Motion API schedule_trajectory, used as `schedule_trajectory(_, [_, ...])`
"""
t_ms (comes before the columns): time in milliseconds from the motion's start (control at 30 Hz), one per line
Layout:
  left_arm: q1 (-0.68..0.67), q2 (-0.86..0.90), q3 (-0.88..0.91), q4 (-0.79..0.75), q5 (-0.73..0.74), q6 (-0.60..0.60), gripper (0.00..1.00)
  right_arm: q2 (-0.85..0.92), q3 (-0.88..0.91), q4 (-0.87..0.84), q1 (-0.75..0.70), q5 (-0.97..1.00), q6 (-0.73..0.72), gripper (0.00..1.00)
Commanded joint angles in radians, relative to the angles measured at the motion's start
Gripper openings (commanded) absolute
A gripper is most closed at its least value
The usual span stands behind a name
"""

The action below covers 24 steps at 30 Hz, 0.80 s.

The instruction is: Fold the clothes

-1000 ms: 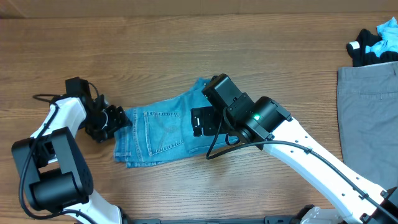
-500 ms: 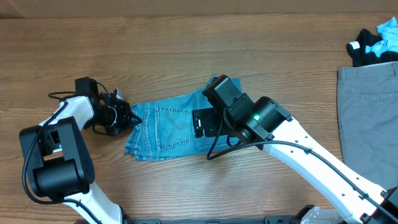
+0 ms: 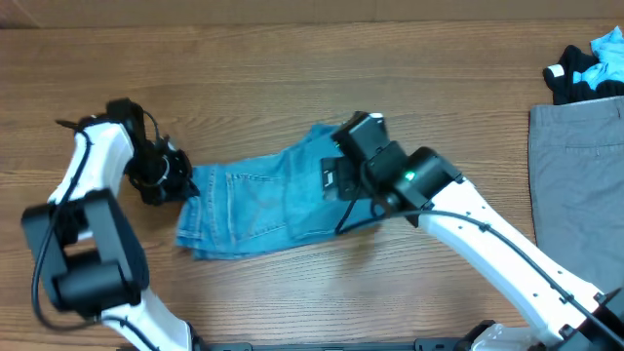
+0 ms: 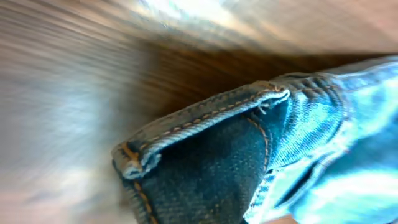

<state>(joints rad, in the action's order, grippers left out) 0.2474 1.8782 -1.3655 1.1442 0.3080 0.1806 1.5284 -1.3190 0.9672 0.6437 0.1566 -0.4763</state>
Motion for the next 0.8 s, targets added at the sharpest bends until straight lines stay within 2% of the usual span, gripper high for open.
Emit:
schedule_trajectory(0, [-0.02,-0.144,-0.089,0.039,-0.071,0.022,0.04,0.046,0.045,-0.05,-0.076,-0.059,0.095,1.0])
schedule_trajectory(133, [-0.065,-0.22,-0.135,0.087,-0.071,0.026,0.04,0.104,0.064,-0.092,-0.124,-0.153,0.111,0.99])
schedule_trajectory(333, [-0.185,-0.249,-0.153,0.068,-0.022,0.077,0.04,0.225,0.064,-0.172,-0.115,-0.267,0.111,1.0])
schedule_trajectory(533, [-0.331,-0.247,-0.153,-0.039,-0.023,0.174,0.04,0.336,0.064,-0.239,-0.105,-0.365,0.109,1.0])
schedule_trajectory(767, [-0.464,-0.238,-0.152,-0.183,-0.023,0.285,0.04,0.346,0.064,-0.245,-0.105,-0.377,0.103,1.0])
